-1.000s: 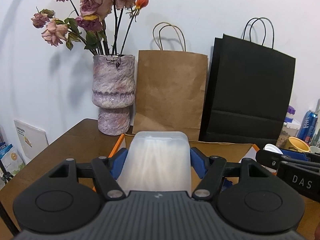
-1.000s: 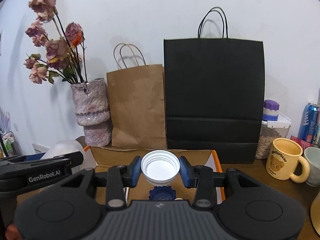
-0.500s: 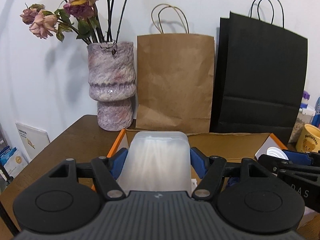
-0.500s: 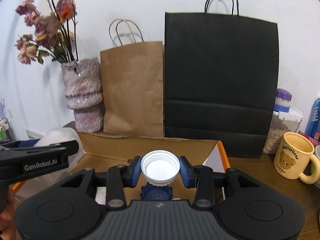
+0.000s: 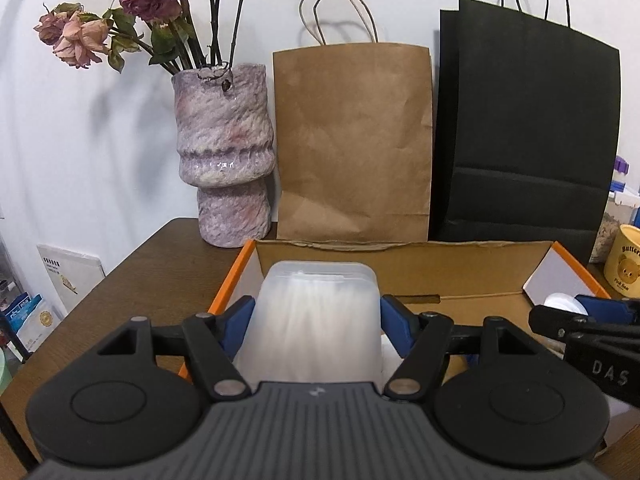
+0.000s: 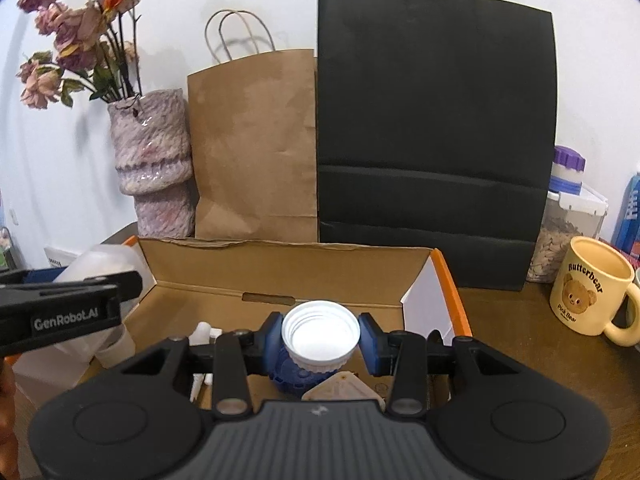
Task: Organize rigid objects
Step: 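Open both grippers to drop the container and lid into the box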
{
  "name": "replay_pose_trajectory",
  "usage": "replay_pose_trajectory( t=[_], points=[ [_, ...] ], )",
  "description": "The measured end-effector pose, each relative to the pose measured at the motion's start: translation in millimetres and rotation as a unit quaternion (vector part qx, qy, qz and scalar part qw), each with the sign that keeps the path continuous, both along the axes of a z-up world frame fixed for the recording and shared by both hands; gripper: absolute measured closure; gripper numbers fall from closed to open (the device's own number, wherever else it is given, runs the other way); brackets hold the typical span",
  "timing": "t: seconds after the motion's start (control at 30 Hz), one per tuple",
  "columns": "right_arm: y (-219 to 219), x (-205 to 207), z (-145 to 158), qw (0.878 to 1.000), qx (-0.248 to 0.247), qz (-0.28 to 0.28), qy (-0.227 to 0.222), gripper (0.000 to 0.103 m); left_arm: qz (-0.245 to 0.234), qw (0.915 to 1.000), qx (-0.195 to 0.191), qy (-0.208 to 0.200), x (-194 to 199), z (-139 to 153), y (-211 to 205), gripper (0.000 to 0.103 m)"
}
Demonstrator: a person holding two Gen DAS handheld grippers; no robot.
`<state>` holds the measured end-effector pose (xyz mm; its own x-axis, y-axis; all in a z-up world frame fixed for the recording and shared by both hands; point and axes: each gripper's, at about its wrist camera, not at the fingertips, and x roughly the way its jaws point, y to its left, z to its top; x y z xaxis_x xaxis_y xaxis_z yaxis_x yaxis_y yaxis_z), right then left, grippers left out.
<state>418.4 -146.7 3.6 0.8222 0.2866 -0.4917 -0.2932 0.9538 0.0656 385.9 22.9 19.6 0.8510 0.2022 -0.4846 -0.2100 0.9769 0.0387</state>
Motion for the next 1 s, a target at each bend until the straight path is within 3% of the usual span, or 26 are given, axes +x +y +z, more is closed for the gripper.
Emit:
replay_pose_trajectory(
  t=[0.07,0.1,0.23,0.33,0.4,1.0],
  points=[
    [-3,0,0,1.000,0.008,0.001,-0.001,0.042,0.004,1.0000,0.006,-0.004,-1,1,0,0.024],
    [-4,0,0,1.000,0.010,-0.003,-0.003,0.027,0.004,0.9999,0.006,-0.009,-3,2,1,0.020],
    [-7,0,3,1.000,0.011,-0.010,-0.009,0.013,0.011,0.9997,0.003,-0.020,-7,5,3,0.000],
    [-9,-1,4,1.000,0.010,-0.017,-0.016,0.003,0.014,0.9996,-0.002,-0.024,-7,6,5,0.000],
    [-9,-2,5,1.000,0.010,-0.020,-0.018,0.000,0.019,0.9995,-0.003,-0.024,-6,6,6,0.000],
    [-9,-10,15,0.999,0.005,-0.027,-0.034,0.000,0.032,0.9987,-0.023,-0.032,-15,14,15,0.000]
  ],
)
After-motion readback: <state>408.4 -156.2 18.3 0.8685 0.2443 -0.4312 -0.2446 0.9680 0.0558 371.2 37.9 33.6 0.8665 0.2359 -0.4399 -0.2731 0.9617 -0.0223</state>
